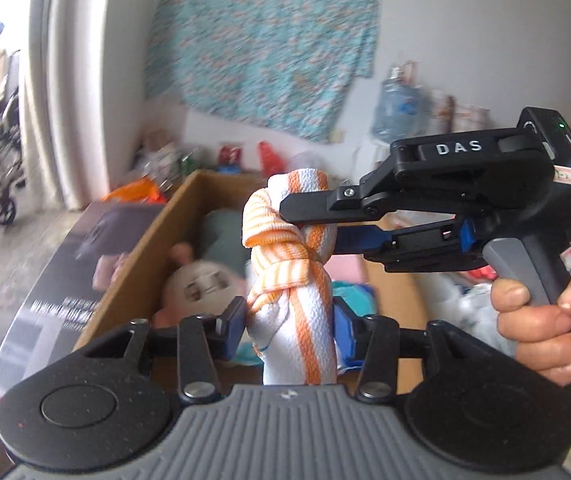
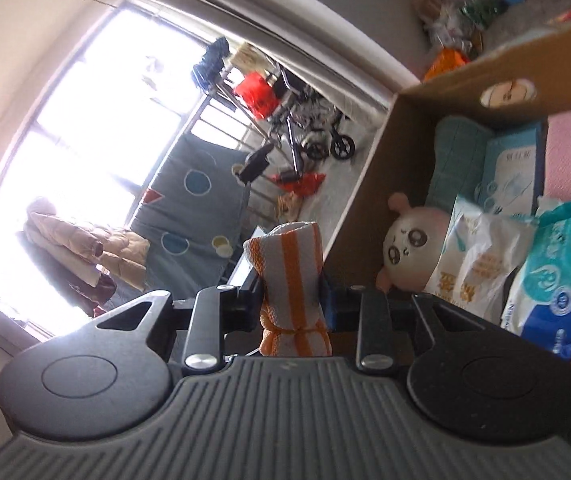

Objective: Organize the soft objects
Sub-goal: 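Lift the striped towel with the right gripper and carry it over the box, then lower the striped towel into the box and open the right gripper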

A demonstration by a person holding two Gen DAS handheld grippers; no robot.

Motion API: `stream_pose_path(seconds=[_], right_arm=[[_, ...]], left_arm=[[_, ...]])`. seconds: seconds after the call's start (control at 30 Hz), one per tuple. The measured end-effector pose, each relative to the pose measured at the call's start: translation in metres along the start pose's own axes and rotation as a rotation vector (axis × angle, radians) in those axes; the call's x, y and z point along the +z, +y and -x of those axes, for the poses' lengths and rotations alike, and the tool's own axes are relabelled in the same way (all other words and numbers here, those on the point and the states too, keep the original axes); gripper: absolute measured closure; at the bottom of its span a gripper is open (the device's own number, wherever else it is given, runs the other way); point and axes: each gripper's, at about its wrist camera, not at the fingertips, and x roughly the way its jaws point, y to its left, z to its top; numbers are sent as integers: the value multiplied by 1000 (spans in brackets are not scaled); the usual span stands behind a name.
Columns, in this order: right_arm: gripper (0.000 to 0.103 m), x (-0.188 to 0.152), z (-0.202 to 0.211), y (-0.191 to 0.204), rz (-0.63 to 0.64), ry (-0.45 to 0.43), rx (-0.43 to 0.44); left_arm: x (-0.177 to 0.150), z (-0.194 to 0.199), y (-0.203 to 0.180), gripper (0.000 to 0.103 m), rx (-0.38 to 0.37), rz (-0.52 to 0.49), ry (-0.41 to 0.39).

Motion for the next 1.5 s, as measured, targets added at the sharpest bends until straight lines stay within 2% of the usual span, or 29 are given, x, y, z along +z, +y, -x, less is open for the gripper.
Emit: stream_pose_path(seconds=[0.13,0.33,0.63,0.8,0.9,0.93,1.03,1.27,1.4,1.5], right_arm=[[76,3,-52,-25,-104,106,-41],[76,-13,-110,-51,-178,217,-122],[75,-32,-146,-65,-190,255,-241],[73,-31,-154,-69,-206,252,-237],[62,-30,-156,-63,-187,243,-242],[54,-30,-157,-60,-185,239,-238],[49,-29,-153,-50,-156,215,-229],[46,-28,-125,-25,-114,159,-147],[42,-29,-76,-11,-85,79,-56],[34,-40,-19,-10,-46,-26,-6]], left_arm=[[-9,-3,39,53,49,82,21],[-21,6,64,52,80,113,-6],[-33,8,73,49,83,125,-25],[-34,6,74,48,86,132,-36],[-35,6,73,44,84,142,-39],[-37,7,73,41,82,147,-41],[-39,11,73,30,85,158,-49],[-40,29,64,19,95,166,-93],[-42,40,54,15,77,176,-125],[-44,45,41,12,40,165,-152]])
